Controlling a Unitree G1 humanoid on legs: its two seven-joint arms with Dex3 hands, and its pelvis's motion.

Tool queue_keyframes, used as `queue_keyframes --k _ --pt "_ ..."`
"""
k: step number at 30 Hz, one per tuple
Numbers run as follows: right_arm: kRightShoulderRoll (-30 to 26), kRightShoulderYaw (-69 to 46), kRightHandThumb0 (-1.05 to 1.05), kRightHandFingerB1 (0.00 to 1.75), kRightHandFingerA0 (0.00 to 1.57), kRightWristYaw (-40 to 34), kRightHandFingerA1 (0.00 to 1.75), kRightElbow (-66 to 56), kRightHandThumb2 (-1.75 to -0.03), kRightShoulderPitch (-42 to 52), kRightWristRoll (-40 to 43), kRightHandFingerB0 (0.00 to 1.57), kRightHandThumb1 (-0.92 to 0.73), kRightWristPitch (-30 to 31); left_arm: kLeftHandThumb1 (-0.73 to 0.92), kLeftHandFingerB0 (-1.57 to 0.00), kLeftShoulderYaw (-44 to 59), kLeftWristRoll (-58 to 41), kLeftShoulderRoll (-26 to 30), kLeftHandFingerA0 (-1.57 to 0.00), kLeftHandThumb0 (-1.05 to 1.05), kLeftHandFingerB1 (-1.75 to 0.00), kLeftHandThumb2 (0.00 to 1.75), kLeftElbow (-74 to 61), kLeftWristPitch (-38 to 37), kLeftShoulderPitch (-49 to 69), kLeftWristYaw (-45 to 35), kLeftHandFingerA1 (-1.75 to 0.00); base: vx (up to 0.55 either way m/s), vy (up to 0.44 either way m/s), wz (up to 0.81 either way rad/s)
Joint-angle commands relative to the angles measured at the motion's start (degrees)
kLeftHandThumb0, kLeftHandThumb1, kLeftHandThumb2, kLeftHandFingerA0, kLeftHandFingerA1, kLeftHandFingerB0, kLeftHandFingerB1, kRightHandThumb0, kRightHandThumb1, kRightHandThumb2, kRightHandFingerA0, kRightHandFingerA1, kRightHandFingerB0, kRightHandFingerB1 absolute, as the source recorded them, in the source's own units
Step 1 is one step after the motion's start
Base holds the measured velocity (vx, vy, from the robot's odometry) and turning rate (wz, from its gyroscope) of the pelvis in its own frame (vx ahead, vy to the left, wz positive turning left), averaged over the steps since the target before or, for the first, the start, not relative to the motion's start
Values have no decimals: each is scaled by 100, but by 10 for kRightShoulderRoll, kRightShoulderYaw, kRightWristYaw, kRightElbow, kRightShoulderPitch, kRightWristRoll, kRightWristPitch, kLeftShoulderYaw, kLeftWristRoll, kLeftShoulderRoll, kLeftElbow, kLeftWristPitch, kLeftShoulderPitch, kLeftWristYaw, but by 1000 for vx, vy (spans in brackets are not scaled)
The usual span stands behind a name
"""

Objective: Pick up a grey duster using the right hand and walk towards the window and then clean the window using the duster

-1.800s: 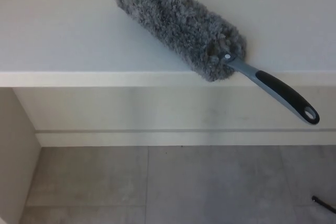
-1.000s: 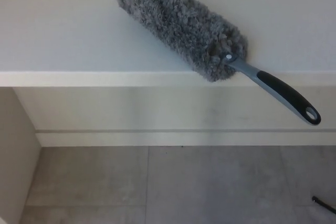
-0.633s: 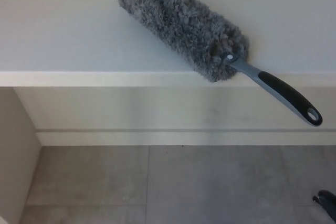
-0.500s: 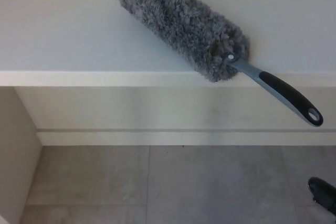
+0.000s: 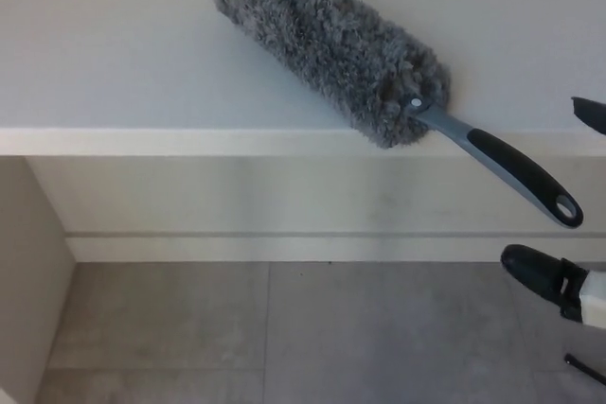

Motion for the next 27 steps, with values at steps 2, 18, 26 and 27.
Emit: queue_keyframes --k 2,18,26,27 --pt "23 37 -105 92 0 34 49 72 -63 -116 -276 0 -44 178 60 -80 12 -15 -10 -88 7 -88 100 -23 -59 21 30 -116 0 0 0" --pt "47 93 -88 73 0 88 53 185 -65 -206 -314 7 -21 259 54 -84 14 -16 -17 -99 12 -92 113 -20 -69 26 24 -113 0 0 0" --pt "51 100 -81 74 0 80 53 244 -63 -245 -288 4 -22 294 54 -84 10 -16 -18 -100 12 -93 113 -22 -72 34 17 -113 0 0 0" --pt "50 105 -81 74 0 82 53 253 -63 -251 -288 5 -22 299 55 -84 12 -20 -20 -101 11 -93 111 -23 -73 35 14 -112 0 0 0"
